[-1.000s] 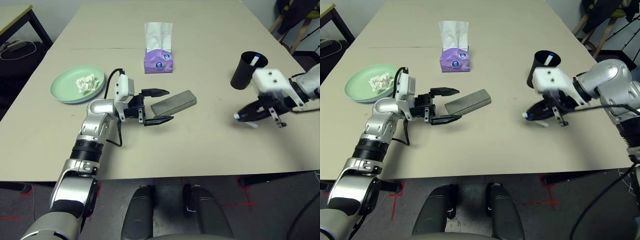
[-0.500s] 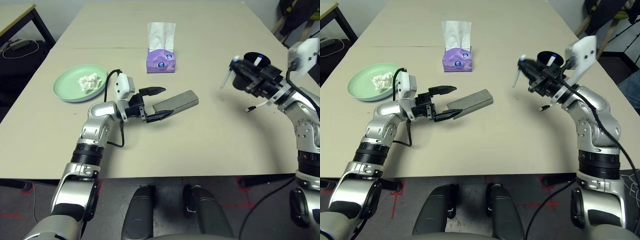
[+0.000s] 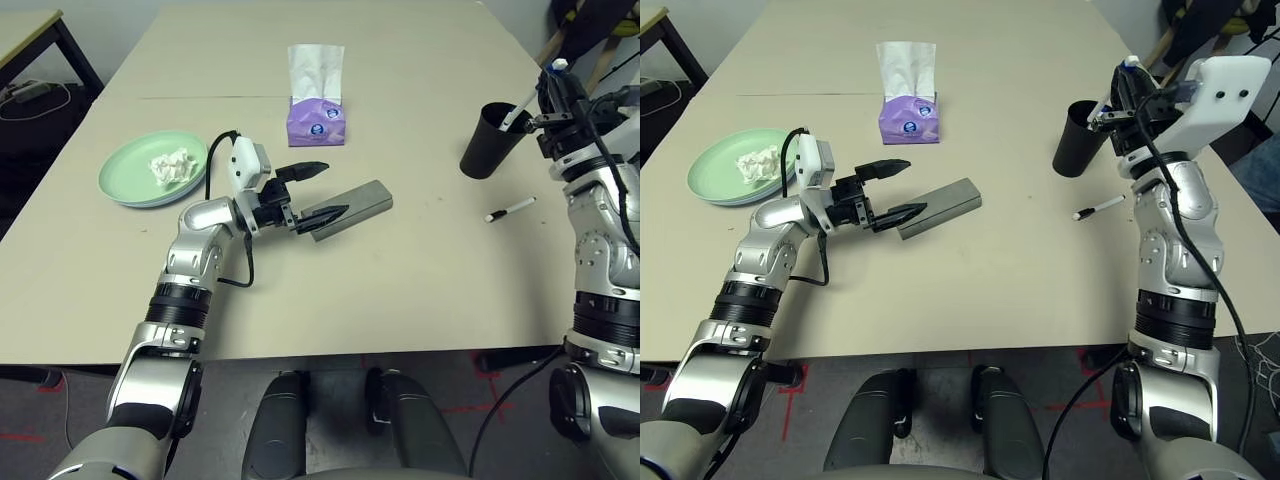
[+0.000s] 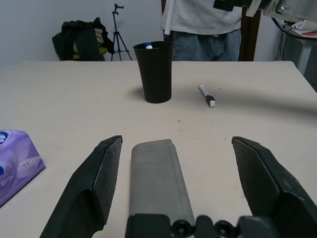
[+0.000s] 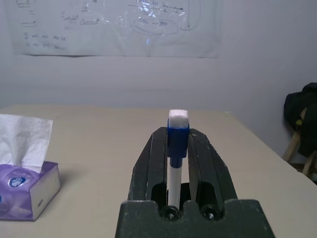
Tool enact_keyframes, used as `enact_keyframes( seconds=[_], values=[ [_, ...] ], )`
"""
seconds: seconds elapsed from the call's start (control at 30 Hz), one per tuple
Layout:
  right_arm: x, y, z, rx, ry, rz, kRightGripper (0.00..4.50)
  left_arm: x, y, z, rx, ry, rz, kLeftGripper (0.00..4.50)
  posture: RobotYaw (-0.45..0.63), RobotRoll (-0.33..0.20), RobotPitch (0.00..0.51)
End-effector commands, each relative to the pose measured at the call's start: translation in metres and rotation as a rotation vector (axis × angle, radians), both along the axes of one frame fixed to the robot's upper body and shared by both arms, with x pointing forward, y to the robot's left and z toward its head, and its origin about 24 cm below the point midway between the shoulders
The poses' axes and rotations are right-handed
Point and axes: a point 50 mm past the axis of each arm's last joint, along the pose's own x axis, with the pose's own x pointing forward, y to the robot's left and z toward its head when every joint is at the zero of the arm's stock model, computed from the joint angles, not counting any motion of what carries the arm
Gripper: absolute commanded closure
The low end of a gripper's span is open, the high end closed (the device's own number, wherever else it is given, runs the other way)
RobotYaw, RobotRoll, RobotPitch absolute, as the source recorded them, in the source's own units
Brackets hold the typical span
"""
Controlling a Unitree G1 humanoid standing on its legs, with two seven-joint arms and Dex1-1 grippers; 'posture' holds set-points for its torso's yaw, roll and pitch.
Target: Organize and tidy the items on the table.
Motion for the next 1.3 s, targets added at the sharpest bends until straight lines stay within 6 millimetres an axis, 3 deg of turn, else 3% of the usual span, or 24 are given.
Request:
enact_keyframes(
  seconds=[0.03, 0.47, 0.63, 0.83, 1.07, 1.3],
  values=[
    [0.003, -0.007, 0.003, 0.031, -0.022, -0.075, 4.08, 0.001, 0.001, 0.002, 0.020, -0.009, -0.001, 0.00, 0.01, 0.000, 0.159],
    [0.023, -0.010, -0.004, 0.037, 0.000, -0.149, 4.08, 0.003, 0.001, 0.003, 0.017, -0.011, 0.005, 0.00, 0.00, 0.000, 0.164],
    [0.038, -0.010, 0.002, 0.040, 0.002, -0.148, 4.08, 0.002, 0.001, 0.002, 0.018, -0.010, 0.006, 0.00, 0.01, 0.000, 0.173],
    [0.055, -0.015, -0.001, 0.101, 0.132, -0.148, 4.08, 0.000, 0.003, 0.000, 0.020, -0.007, 0.014, 0.00, 0.02, 0.000, 0.179],
    [0.060, -0.010, -0.002, 0.113, 0.182, -0.089, 4.08, 0.000, 0.006, 0.000, 0.023, -0.007, 0.025, 0.00, 0.03, 0.000, 0.179],
    [0.057, -0.004, 0.009, 0.056, 0.140, -0.043, 1.52, 0.000, 0.006, 0.000, 0.026, -0.009, 0.027, 0.00, 0.03, 0.000, 0.175]
  ],
)
